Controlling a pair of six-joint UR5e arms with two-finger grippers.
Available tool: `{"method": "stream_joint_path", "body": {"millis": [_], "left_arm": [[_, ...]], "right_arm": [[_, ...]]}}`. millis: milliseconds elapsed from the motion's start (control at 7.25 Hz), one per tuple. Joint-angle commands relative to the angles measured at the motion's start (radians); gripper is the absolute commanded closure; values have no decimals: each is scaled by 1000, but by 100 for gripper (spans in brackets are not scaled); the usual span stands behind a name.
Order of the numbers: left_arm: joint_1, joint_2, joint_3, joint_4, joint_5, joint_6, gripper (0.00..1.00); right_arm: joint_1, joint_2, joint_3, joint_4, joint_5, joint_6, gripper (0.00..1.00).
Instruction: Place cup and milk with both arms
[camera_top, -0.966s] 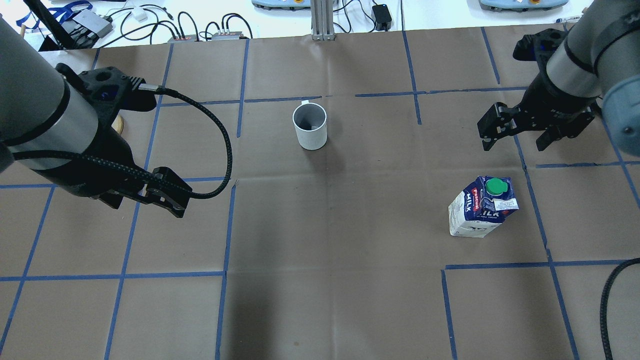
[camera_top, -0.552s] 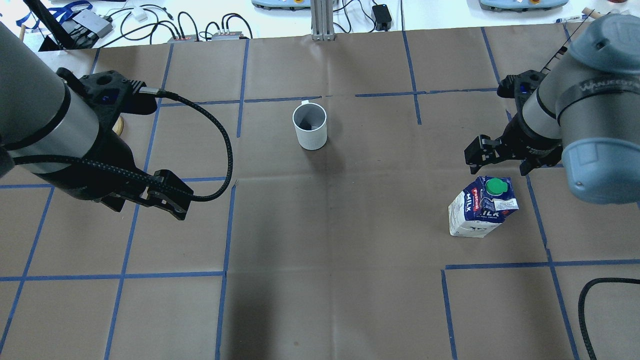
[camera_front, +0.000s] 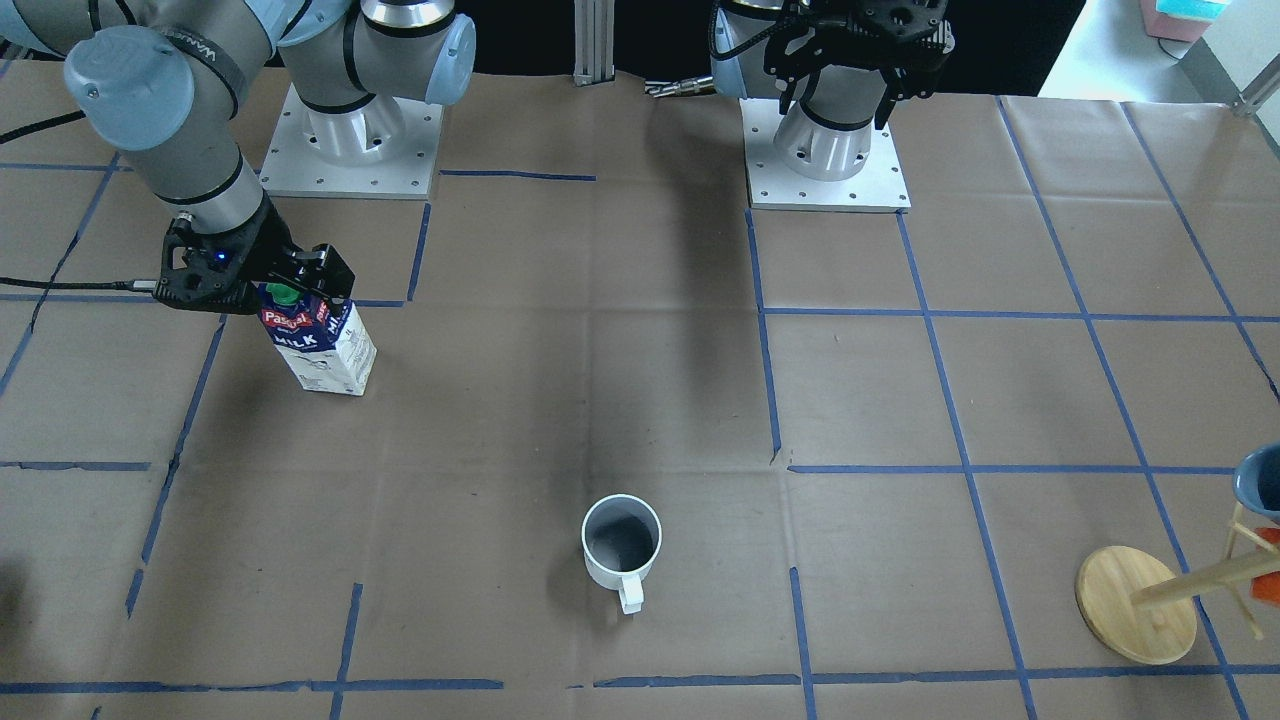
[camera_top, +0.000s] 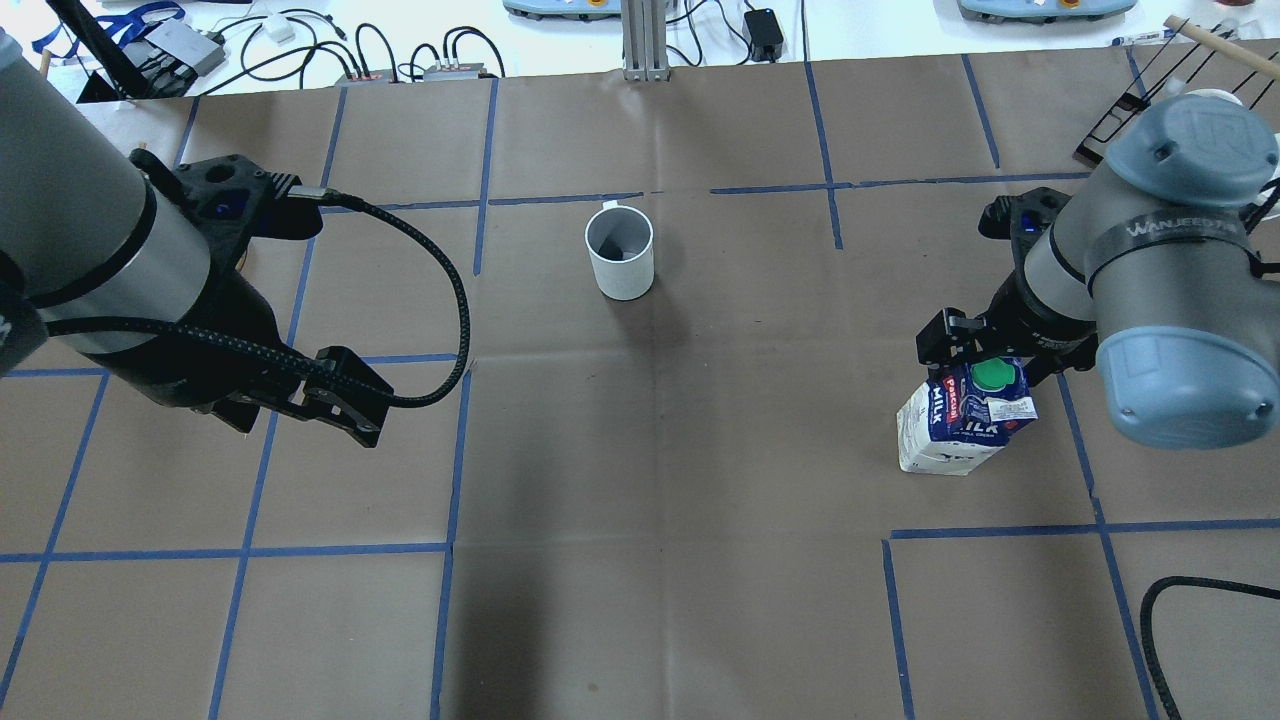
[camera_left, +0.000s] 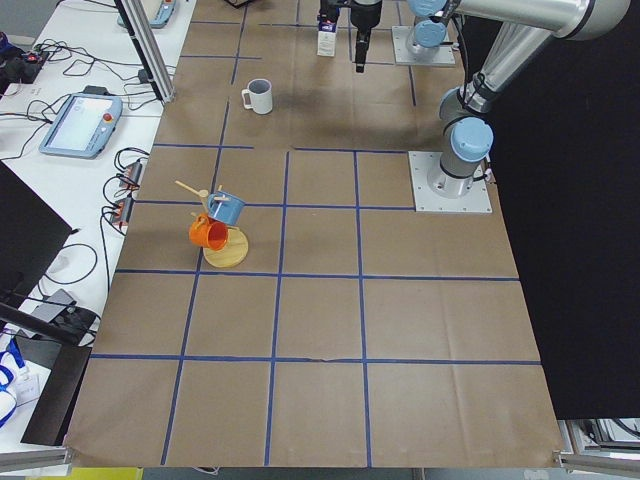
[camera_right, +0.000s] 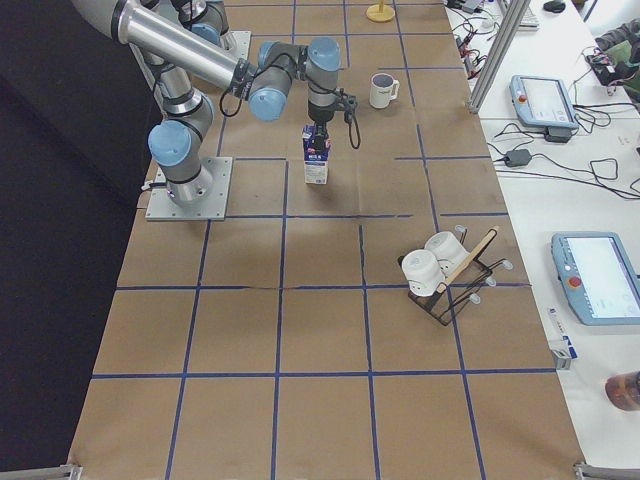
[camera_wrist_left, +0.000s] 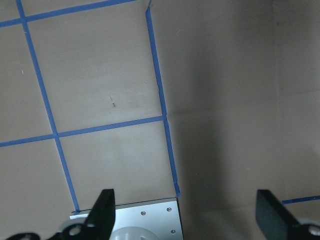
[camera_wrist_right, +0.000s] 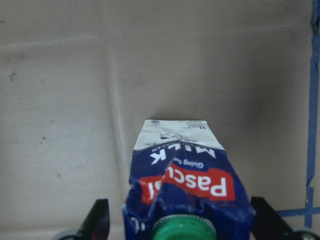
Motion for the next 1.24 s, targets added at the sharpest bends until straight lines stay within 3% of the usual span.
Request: {"method": "stream_joint_path", "body": {"millis": [0, 276, 414, 690, 1103], "left_arm": [[3, 12, -8, 0, -1, 0, 0], [3, 28, -31, 0, 1, 0, 0], [4, 31, -35, 0, 1, 0, 0], [4, 38, -40, 0, -1, 0, 0], [4, 40, -40, 0, -1, 0, 0]], "right_arm": [[0, 0, 4, 4, -2, 6, 23], [0, -1, -5, 6, -24, -4, 52], [0, -1, -13, 6, -26, -6, 58], [0, 0, -45, 10, -26, -6, 59], [2, 64, -273, 204, -25, 3, 59]]}}
